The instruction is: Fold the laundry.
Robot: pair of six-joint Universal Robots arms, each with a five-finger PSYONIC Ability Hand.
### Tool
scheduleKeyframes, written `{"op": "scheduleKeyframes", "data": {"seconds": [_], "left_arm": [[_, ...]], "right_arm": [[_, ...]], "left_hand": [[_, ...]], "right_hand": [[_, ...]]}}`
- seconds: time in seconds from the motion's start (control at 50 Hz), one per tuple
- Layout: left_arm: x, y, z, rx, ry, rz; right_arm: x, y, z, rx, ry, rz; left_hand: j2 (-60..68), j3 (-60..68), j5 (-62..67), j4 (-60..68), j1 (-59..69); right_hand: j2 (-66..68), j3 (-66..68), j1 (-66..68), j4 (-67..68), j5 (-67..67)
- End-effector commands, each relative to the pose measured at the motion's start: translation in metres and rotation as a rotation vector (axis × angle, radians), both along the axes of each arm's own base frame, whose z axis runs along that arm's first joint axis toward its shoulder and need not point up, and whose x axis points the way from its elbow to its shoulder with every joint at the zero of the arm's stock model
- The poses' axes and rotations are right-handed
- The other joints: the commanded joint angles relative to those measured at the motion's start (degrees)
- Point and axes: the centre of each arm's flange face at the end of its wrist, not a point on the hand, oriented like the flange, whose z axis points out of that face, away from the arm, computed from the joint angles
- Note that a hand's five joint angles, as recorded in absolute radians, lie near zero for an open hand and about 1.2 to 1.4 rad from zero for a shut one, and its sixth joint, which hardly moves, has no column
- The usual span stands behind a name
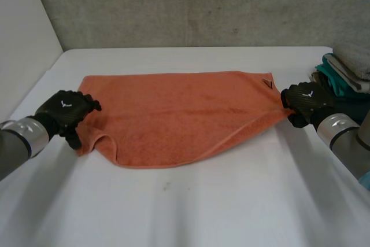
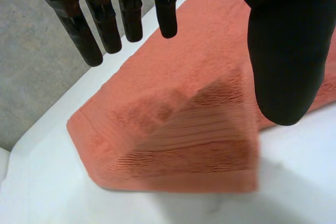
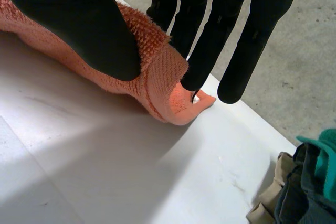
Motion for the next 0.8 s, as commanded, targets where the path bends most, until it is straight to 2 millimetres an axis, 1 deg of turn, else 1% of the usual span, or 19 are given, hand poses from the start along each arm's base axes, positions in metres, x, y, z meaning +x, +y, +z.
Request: {"op": "scheduleKeyframes", "data": {"seconds": [0.02,0.06,0.08,0.14,0.16,0.28,0.32,0.42,0.48,0.56,0.68,0.7,0.8], "left_arm": [[-0.013,0.016,-0.013,-0.02,0.087,0.01],[-0.016,0.012,-0.018,-0.041,0.089,0.015],[-0.018,0.007,-0.022,-0.061,0.091,0.03],[-0.021,0.0,-0.027,-0.084,0.088,0.048],[-0.025,-0.002,-0.032,-0.077,0.085,0.053],[-0.04,-0.009,-0.047,-0.047,0.062,0.074],[-0.04,-0.013,-0.053,-0.039,0.041,0.1],[-0.037,-0.021,-0.058,-0.043,0.024,0.148],[-0.035,-0.026,-0.059,-0.057,0.007,0.172],[-0.022,-0.031,-0.058,-0.104,-0.053,0.236],[-0.004,-0.038,-0.052,-0.183,-0.108,0.318],[0.002,-0.039,-0.051,-0.198,-0.115,0.334],[0.018,-0.041,-0.046,-0.23,-0.125,0.369]], "right_arm": [[0.0,0.001,-0.004,0.01,0.009,0.005],[0.0,0.002,-0.004,0.01,0.011,0.006],[0.0,0.002,-0.004,0.01,0.011,0.006],[0.0,0.003,-0.004,0.013,0.011,0.006],[0.0,0.003,-0.004,0.014,0.013,0.007],[-0.002,0.002,-0.006,0.014,0.023,0.0],[-0.003,0.002,-0.006,0.013,0.029,-0.002],[-0.004,0.001,-0.007,0.013,0.033,-0.005],[-0.006,0.0,-0.006,0.011,0.033,-0.01],[-0.006,-0.001,-0.006,0.011,0.033,-0.01],[-0.006,-0.001,-0.006,0.014,0.036,-0.012],[-0.006,-0.001,-0.006,0.017,0.038,-0.012],[-0.007,0.0,-0.006,0.024,0.047,-0.011]], "left_hand": [[0.1,0.03,0.8,0.48,-0.48],[0.77,0.7,1.47,1.15,0.19],[1.94,1.86,2.64,2.32,1.36],[2.96,2.88,3.66,3.34,2.38],[2.96,2.89,3.66,3.34,2.38],[4.8,4.73,5.51,5.18,4.23],[6.81,6.74,7.51,7.19,6.23],[10.02,9.94,10.72,10.4,9.44],[15.23,15.15,15.93,15.61,14.65],[22.13,22.05,22.83,22.51,21.55],[22.47,22.4,23.17,22.85,21.9],[21.97,21.9,22.68,22.35,21.4],[19.61,19.54,20.32,19.99,19.04]], "right_hand": [[12.85,11.83,20.43,11.29,11.51],[12.85,11.83,20.43,11.29,11.51],[12.85,11.83,20.43,11.29,11.51],[12.85,11.83,20.43,11.29,11.51],[12.85,11.83,20.43,11.29,11.51],[12.85,11.83,20.43,11.29,11.51],[12.85,11.83,20.43,11.29,11.51],[12.85,11.83,20.43,11.29,11.51],[12.85,11.83,20.43,11.29,11.51],[12.85,11.83,20.43,11.29,11.51],[12.85,11.83,20.43,11.29,11.51],[12.85,11.83,20.43,11.29,11.51],[12.85,11.83,20.43,11.29,11.51]]}}
